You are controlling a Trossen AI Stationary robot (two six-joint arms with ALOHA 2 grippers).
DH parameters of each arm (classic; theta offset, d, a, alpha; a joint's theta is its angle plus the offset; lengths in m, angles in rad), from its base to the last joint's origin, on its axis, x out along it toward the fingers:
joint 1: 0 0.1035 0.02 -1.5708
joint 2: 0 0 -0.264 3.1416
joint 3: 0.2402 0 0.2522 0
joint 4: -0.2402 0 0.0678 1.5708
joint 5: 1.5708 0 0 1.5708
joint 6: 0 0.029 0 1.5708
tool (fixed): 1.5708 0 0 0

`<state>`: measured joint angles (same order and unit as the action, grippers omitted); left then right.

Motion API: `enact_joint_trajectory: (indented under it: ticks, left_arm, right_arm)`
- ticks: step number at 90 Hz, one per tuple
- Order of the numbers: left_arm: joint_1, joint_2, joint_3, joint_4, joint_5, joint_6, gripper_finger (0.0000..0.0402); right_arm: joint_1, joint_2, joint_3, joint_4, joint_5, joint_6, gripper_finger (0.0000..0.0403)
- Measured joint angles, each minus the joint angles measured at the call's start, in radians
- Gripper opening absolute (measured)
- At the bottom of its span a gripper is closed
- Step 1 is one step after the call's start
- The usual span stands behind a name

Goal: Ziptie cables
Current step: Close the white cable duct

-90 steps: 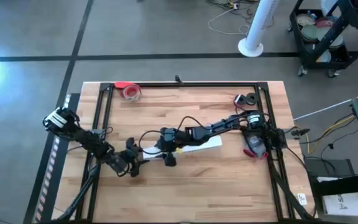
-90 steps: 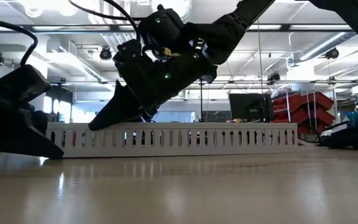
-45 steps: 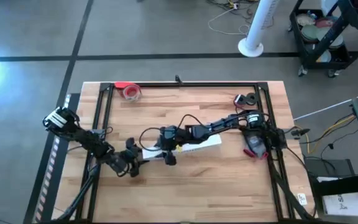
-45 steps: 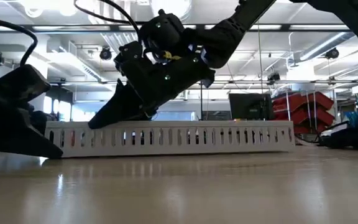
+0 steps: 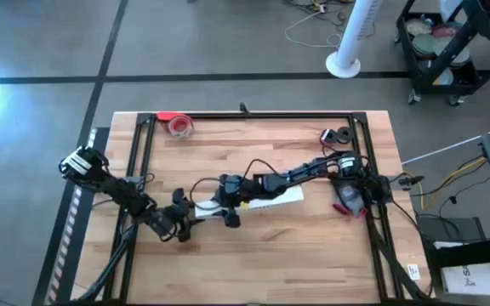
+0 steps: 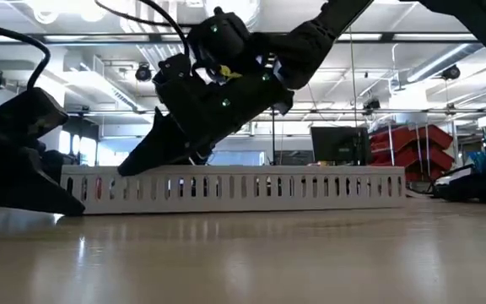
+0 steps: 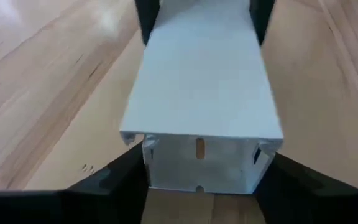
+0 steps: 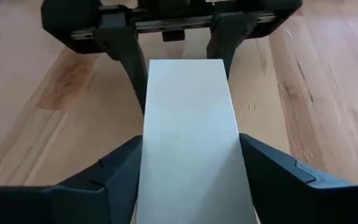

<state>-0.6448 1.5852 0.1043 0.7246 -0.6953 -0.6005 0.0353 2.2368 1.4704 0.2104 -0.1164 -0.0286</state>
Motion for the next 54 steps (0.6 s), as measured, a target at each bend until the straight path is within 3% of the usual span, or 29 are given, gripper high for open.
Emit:
enact_joint_trajectory:
  ticks: [22,36,54]
  left_arm:
    - [0.001,-0.007,0.0,0.008,0.003,-0.037,0.024]
    - [0.002,-0.03,0.0,0.006,0.024,-0.077,0.0262]
    - [0.002,-0.099,-0.001,-0.064,0.058,-0.074,0.0262]
  right_arm:
    - [-0.003,-0.002,0.002,-0.004,-0.032,-0.023,0.0246]
    - [-0.005,-0.031,0.016,-0.089,-0.026,-0.025,0.0292]
    - [-0.008,-0.101,0.064,-0.274,-0.05,0.013,0.0353]
